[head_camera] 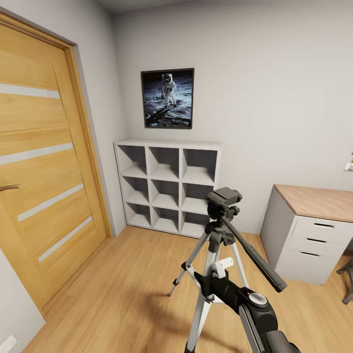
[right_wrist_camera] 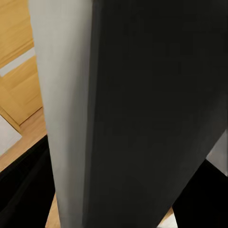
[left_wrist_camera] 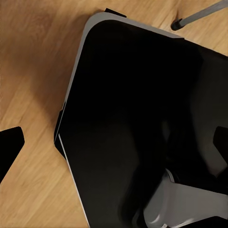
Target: Attach the digital camera to the camera tripod in the bedroom.
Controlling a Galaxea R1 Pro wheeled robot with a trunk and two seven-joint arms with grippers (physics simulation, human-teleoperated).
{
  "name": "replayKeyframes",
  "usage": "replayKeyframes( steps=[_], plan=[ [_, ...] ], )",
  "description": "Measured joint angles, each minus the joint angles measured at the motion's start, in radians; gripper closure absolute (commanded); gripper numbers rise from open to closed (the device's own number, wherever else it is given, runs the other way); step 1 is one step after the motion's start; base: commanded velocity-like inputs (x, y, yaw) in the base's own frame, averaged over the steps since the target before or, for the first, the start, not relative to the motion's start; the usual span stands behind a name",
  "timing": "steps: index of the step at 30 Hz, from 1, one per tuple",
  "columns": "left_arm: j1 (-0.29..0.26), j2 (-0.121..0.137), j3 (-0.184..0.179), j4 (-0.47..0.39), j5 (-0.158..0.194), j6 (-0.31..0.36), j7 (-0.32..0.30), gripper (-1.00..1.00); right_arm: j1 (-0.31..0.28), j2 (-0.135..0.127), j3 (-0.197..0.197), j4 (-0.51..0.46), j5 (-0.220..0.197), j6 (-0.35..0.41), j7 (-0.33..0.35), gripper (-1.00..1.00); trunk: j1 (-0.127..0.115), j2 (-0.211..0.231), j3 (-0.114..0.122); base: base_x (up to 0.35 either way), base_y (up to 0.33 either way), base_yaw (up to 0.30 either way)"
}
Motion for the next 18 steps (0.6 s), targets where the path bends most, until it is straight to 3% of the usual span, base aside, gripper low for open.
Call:
replayKeyframes(
  steps=[11, 14, 18],
  plan=[
    [-0.001, 0.000, 0.000, 0.000, 0.000, 0.000, 0.000, -1.00, 0.000, 0.000, -0.005, -0.001, -0.011, 0.000, -0.011, 1.00, 0.000, 0.000, 0.000, 0.000, 0.000, 0.000],
    [0.000, 0.000, 0.000, 0.000, 0.000, 0.000, 0.000, -1.00, 0.000, -0.001, -0.003, -0.001, 0.012, -0.003, -0.029, 1.00, 0.000, 0.000, 0.000, 0.000, 0.000, 0.000],
    [0.000, 0.000, 0.000, 0.000, 0.000, 0.000, 0.001, -1.00, 0.000, -0.003, 0.005, -0.008, 0.010, -0.003, -0.046, 1.00, 0.000, 0.000, 0.000, 0.000, 0.000, 0.000]
  ],
)
